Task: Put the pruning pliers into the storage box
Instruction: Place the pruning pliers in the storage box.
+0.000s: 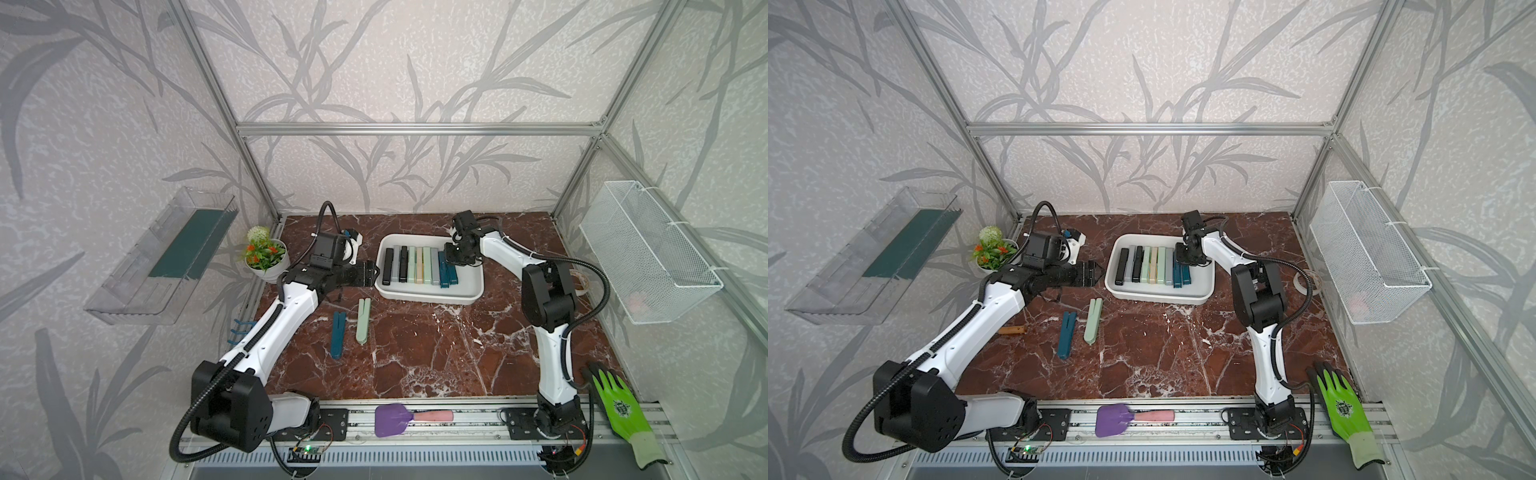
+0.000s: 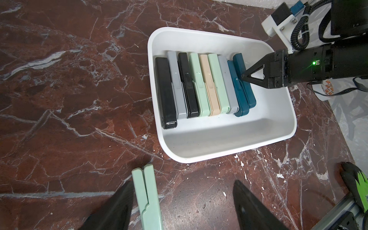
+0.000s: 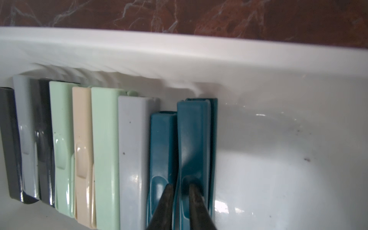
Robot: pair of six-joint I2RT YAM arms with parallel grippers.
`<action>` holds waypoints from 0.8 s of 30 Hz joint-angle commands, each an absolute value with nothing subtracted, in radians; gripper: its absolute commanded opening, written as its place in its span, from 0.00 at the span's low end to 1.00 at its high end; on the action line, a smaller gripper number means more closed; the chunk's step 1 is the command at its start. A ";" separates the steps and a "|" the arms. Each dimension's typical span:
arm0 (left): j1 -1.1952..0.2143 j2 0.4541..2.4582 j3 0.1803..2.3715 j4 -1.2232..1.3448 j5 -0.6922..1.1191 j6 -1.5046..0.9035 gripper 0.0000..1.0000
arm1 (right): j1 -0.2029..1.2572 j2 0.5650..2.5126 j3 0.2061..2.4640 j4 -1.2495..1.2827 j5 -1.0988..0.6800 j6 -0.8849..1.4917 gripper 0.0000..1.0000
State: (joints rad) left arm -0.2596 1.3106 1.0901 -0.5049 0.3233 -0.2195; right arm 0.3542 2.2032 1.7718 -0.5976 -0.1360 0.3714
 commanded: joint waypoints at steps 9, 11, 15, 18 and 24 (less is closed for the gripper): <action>-0.258 1.313 1.093 -0.526 0.315 -0.191 0.78 | 0.336 2.316 1.775 -0.592 -0.144 0.414 0.17; -0.258 1.315 1.094 -0.525 0.313 -0.191 0.78 | 0.335 2.321 1.768 -0.586 -0.147 0.419 0.17; -0.258 1.313 1.095 -0.526 0.311 -0.190 0.78 | 0.335 2.312 1.773 -0.591 -0.156 0.416 0.17; -0.258 1.313 1.098 -0.528 0.308 -0.190 0.78 | 0.336 2.273 1.792 -0.609 -0.154 0.408 0.18; -0.258 1.305 1.100 -0.523 0.305 -0.203 0.78 | 0.335 2.164 1.830 -0.655 -0.146 0.379 0.26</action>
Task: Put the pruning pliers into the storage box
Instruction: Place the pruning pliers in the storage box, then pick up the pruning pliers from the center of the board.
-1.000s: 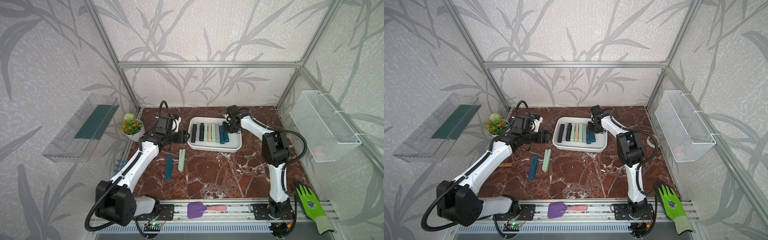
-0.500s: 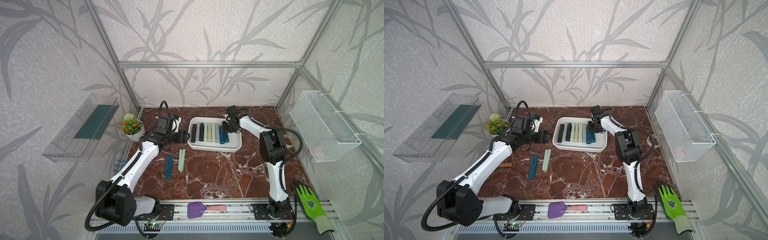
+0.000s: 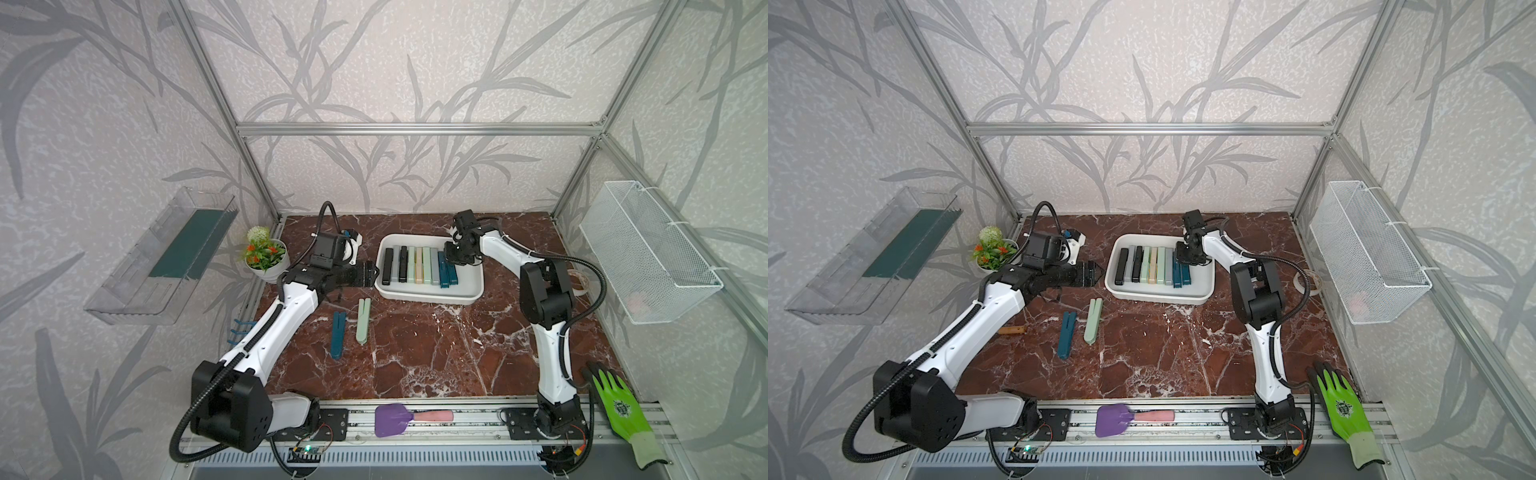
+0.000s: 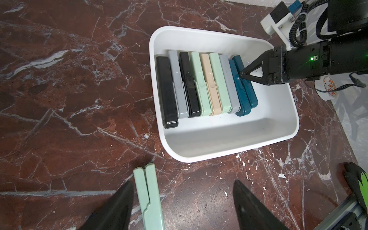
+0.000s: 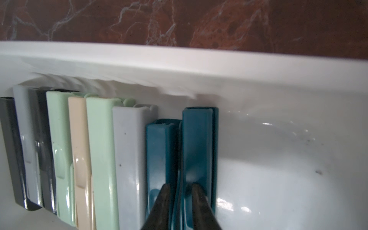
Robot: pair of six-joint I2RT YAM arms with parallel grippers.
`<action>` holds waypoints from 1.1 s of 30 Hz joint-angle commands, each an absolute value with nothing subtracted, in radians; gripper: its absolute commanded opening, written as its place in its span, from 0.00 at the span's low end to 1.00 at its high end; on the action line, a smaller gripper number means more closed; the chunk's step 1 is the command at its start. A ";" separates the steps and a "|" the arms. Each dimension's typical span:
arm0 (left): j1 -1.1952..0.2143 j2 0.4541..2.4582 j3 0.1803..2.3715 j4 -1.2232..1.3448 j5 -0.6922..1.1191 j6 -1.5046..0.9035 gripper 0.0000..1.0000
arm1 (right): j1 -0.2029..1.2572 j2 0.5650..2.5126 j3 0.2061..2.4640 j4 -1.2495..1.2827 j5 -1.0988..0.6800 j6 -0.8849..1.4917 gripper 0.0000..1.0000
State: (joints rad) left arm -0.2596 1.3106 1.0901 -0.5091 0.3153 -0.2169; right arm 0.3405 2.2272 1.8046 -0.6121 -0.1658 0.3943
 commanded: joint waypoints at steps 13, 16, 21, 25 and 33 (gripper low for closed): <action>-0.281 1.282 1.028 -0.551 0.157 -0.272 0.79 | 0.335 1.984 1.732 -0.640 -0.152 0.345 0.36; -0.319 1.288 0.985 -0.550 0.052 -0.303 0.80 | 0.333 1.898 1.651 -0.608 -0.118 0.334 0.38; -0.379 1.352 0.939 -0.556 -0.099 -0.370 0.81 | 0.324 1.753 1.471 -0.491 -0.083 0.343 0.42; -0.426 1.411 0.933 -0.591 -0.197 -0.418 0.81 | 0.313 1.713 1.398 -0.462 -0.090 0.344 0.44; -0.489 1.383 0.852 -0.582 -0.197 -0.522 0.78 | 0.385 1.664 1.319 -0.426 -0.196 0.320 0.43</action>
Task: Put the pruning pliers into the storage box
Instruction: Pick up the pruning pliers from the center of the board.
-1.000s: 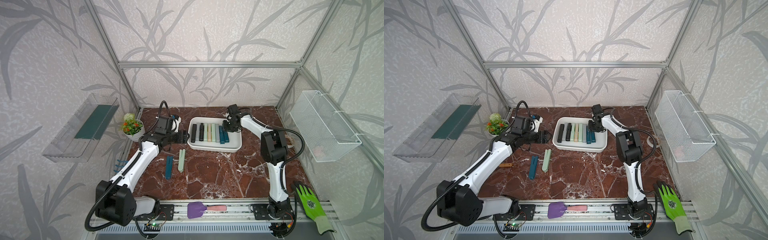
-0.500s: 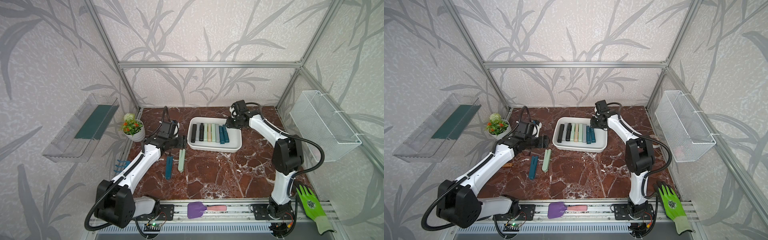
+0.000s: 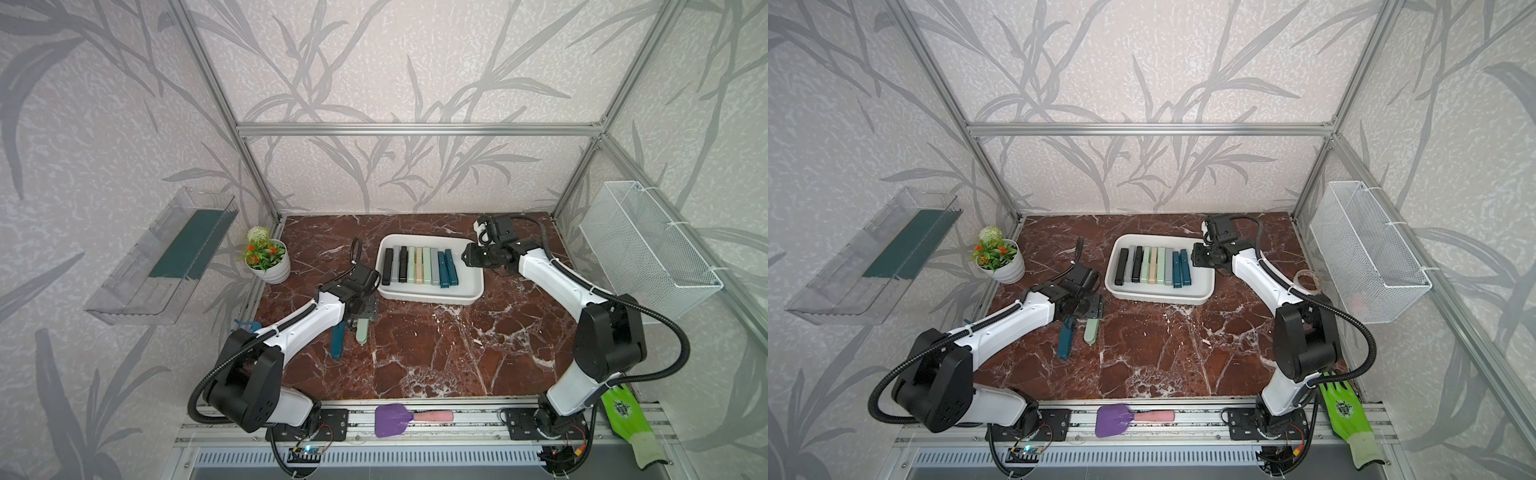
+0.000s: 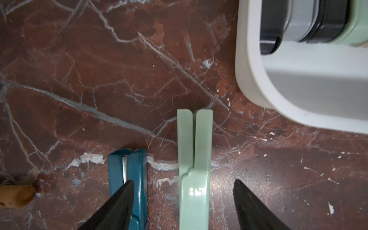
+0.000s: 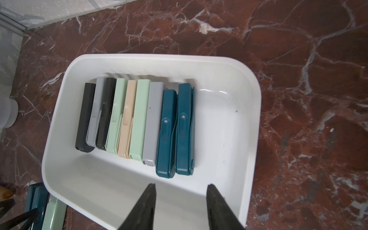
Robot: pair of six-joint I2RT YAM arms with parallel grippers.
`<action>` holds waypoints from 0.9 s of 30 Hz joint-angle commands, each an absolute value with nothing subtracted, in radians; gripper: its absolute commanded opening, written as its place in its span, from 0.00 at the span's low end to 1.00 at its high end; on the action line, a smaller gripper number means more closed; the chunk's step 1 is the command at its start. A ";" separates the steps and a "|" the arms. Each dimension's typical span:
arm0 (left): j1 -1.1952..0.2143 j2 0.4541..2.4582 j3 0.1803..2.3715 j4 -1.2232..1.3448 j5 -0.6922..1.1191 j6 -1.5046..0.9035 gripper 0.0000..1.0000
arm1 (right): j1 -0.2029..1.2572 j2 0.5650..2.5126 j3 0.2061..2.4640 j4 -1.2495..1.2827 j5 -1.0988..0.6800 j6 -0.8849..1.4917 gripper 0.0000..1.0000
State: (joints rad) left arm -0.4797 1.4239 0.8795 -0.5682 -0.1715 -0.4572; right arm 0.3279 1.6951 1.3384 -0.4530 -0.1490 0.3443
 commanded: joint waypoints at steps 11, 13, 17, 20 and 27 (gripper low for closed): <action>-0.204 1.036 0.823 -0.608 -0.049 -0.537 0.77 | 0.857 1.811 1.386 -0.408 -0.046 0.581 0.64; -0.165 0.992 0.826 -0.631 -0.041 -0.530 0.76 | 0.908 1.889 1.476 -0.500 -0.018 0.593 0.65; -0.081 0.960 0.834 -0.664 0.003 -0.522 0.76 | 0.981 2.017 1.623 -0.601 0.004 0.621 0.70; -0.046 0.946 0.820 -0.655 0.027 -0.523 0.75 | 1.014 2.091 1.701 -0.649 0.010 0.658 0.71; -0.007 0.931 0.812 -0.631 0.076 -0.523 0.75 | 1.082 2.238 1.868 -0.747 0.004 0.673 0.74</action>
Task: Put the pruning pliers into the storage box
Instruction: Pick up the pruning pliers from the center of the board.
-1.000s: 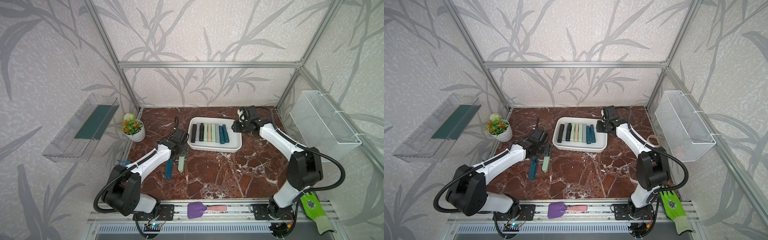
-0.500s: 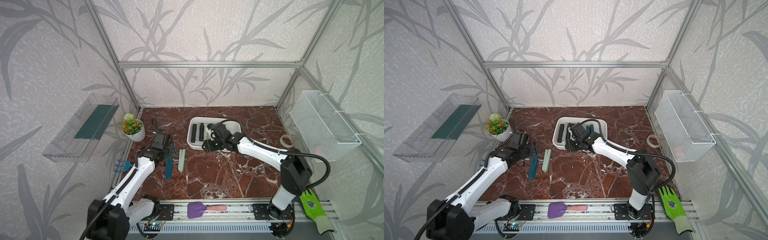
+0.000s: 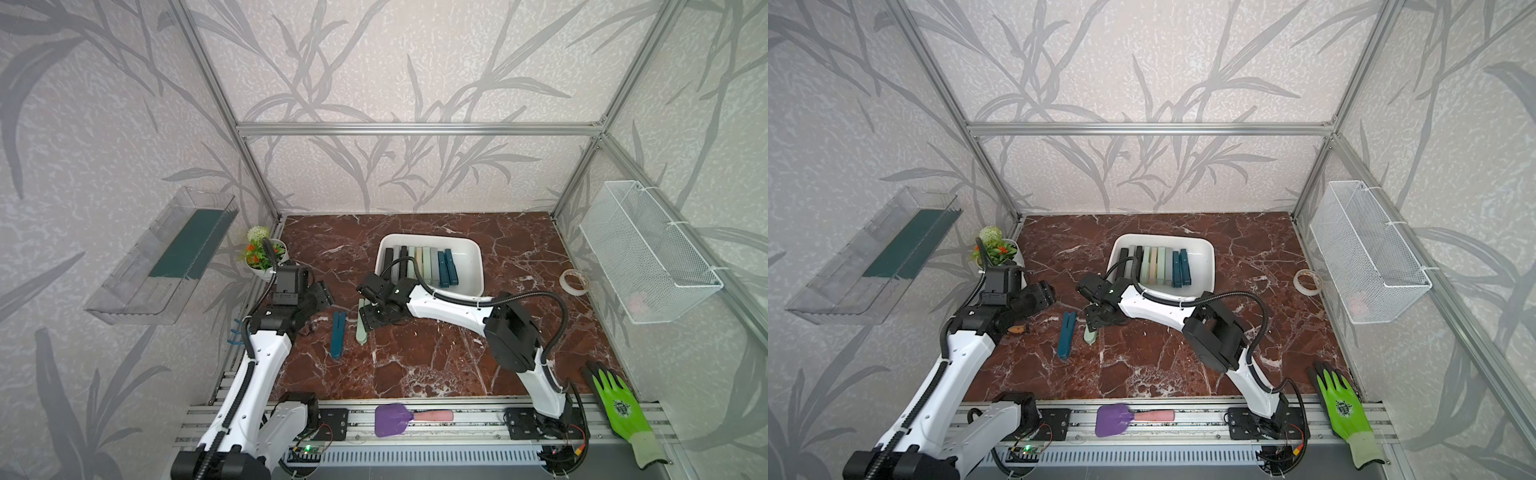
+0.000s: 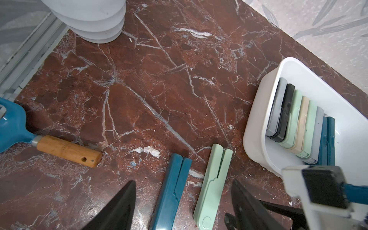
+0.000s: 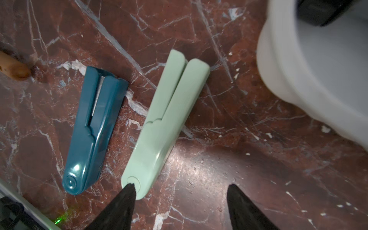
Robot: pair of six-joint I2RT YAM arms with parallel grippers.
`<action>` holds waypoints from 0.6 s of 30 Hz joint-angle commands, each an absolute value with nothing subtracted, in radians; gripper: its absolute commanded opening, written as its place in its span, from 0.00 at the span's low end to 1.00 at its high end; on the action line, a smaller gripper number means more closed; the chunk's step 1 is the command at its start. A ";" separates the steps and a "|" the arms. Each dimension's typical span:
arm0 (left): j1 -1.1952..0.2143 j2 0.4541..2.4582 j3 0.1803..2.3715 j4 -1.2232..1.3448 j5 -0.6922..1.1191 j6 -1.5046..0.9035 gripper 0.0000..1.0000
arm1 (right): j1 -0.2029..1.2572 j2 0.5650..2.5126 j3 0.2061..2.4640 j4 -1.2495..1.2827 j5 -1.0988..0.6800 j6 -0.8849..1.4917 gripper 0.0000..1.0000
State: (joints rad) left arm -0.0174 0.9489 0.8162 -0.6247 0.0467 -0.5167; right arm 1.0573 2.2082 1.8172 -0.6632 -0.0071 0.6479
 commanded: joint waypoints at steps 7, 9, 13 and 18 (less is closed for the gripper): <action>0.007 0.917 0.811 -0.625 0.102 -0.511 0.74 | 1.104 2.325 1.965 -0.782 -0.018 0.673 0.75; 0.012 0.919 0.810 -0.620 0.111 -0.512 0.74 | 1.108 2.358 2.003 -0.800 -0.018 0.670 0.75; 0.018 0.920 0.811 -0.618 0.121 -0.509 0.74 | 1.111 2.417 2.066 -0.834 -0.012 0.669 0.74; 0.021 0.926 0.807 -0.610 0.135 -0.513 0.74 | 1.106 2.420 2.061 -0.837 0.021 0.669 0.57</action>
State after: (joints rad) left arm 0.0135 0.9306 0.8162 -0.6174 0.1184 -0.5159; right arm 1.1072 2.4172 2.0567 -0.7918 -0.0071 0.6636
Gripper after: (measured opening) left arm 0.742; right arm 0.594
